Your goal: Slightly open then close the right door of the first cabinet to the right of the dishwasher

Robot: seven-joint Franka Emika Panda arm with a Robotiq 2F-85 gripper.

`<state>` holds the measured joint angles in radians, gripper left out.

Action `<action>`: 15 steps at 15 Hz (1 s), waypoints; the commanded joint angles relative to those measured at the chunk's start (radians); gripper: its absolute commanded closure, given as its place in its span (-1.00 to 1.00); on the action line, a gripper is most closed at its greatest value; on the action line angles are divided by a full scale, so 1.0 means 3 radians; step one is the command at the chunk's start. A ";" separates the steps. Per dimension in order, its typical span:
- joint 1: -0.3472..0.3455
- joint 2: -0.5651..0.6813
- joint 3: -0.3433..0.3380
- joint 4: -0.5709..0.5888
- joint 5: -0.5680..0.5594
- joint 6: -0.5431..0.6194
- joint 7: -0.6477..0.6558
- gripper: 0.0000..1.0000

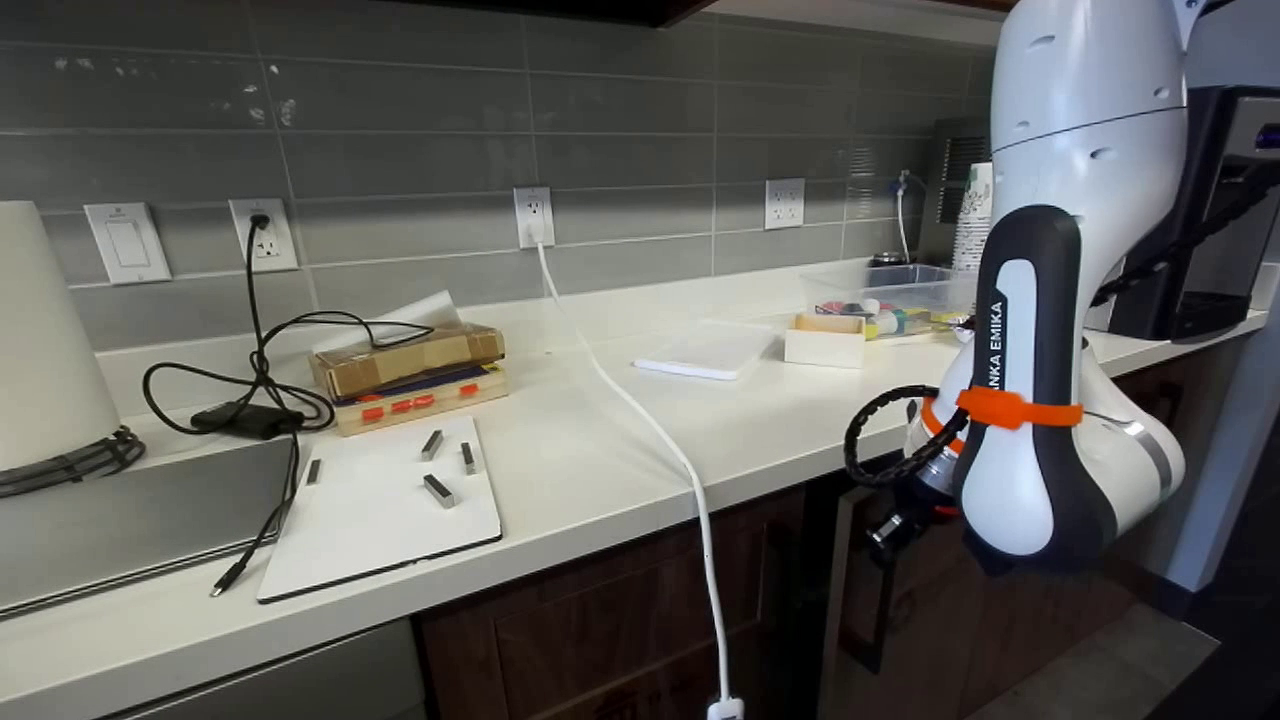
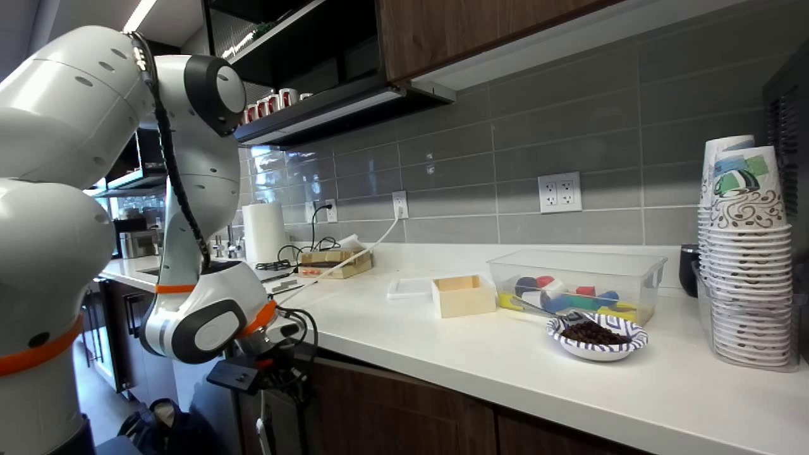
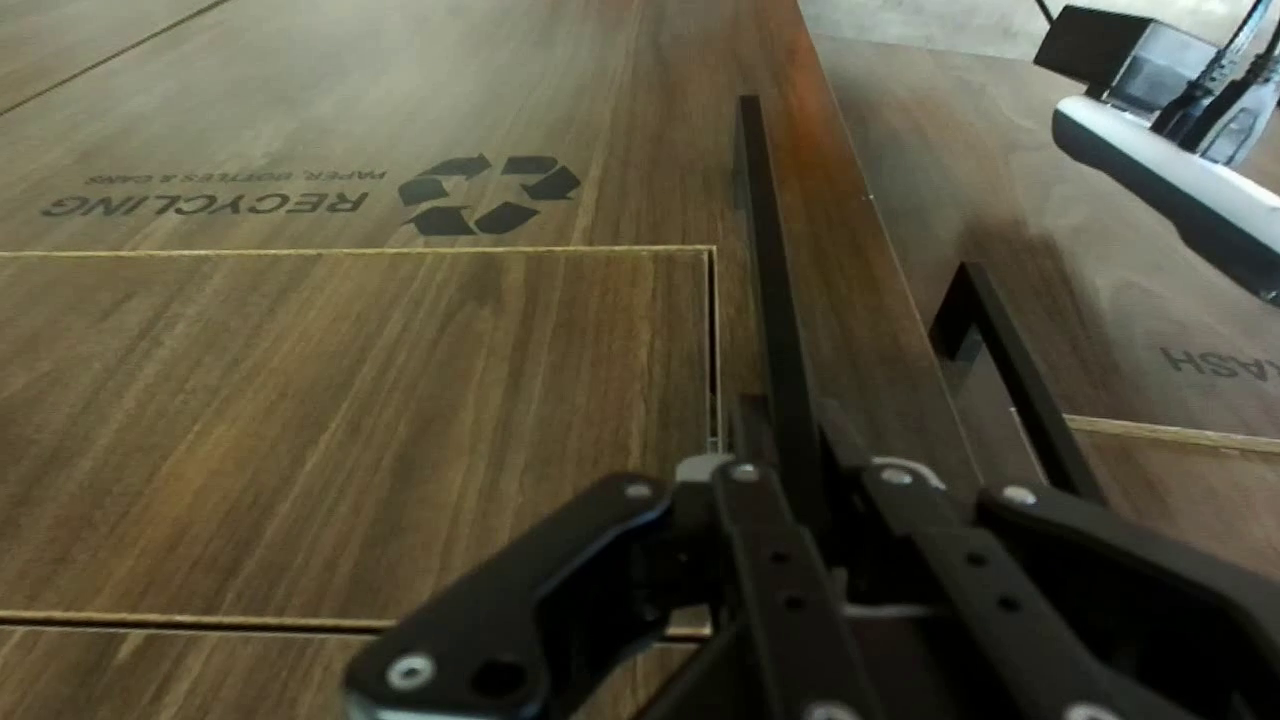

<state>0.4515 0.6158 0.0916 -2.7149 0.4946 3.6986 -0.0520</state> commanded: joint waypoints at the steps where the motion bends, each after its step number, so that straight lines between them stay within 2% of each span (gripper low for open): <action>1: 0.0159 -0.0113 -0.0273 0.0016 0.0021 -0.0185 -0.0028 0.94; 15: 0.0706 0.0014 -0.0856 0.0325 0.0066 -0.0333 0.0140 0.94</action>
<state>0.6157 0.6259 -0.0781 -2.6107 0.4953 3.5767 0.0482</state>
